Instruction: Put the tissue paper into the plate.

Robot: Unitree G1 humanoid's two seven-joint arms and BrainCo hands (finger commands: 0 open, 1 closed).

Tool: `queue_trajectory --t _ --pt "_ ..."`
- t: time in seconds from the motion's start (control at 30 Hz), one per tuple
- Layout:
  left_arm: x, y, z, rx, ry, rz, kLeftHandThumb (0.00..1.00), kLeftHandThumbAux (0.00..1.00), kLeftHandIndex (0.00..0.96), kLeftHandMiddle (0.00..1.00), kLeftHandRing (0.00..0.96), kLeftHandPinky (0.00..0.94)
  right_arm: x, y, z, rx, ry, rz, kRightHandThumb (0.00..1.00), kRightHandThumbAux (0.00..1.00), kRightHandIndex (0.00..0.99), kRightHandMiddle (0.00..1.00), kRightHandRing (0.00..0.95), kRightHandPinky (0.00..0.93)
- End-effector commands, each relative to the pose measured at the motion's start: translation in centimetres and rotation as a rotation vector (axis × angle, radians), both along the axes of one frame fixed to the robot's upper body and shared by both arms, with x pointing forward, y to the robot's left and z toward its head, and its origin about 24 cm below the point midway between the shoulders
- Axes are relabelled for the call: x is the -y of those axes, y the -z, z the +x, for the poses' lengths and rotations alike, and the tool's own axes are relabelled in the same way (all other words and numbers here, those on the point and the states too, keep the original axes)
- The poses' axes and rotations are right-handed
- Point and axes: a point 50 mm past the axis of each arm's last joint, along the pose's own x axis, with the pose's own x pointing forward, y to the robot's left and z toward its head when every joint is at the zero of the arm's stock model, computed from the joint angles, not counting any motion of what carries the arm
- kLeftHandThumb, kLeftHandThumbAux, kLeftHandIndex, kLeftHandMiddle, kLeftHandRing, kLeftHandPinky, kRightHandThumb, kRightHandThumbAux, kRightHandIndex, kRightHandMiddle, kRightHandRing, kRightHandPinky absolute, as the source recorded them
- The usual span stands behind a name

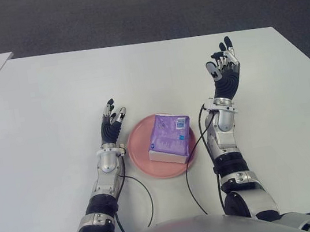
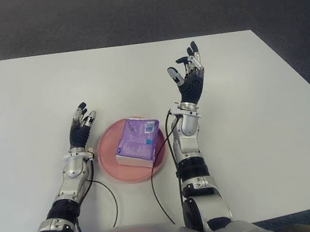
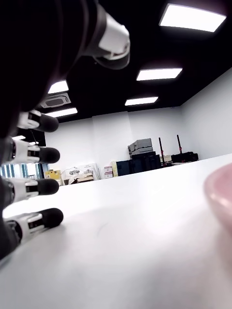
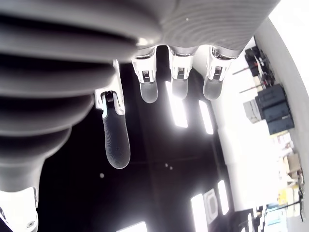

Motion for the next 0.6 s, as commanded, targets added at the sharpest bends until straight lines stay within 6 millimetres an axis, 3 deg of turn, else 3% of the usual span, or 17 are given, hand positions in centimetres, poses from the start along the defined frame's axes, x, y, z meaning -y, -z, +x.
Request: queue_trajectory --t 0.03,0.6 --pt "-0.28 0.65 -0.44 -0.046 0.010 0.006 0.000 0.421 0.000 0.000 0.000 0.000 -0.75 1.04 -0.62 -0.036 -0.003 0.032 0.223 0.659 0.510 0.071 0.000 0.000" --pt "-0.58 0.60 -0.49 -0.046 0.016 0.002 0.000 0.428 0.000 0.000 0.000 0.000 -0.95 0.92 -0.56 -0.035 -0.004 0.032 0.223 0.659 0.510 0.071 0.000 0.000"
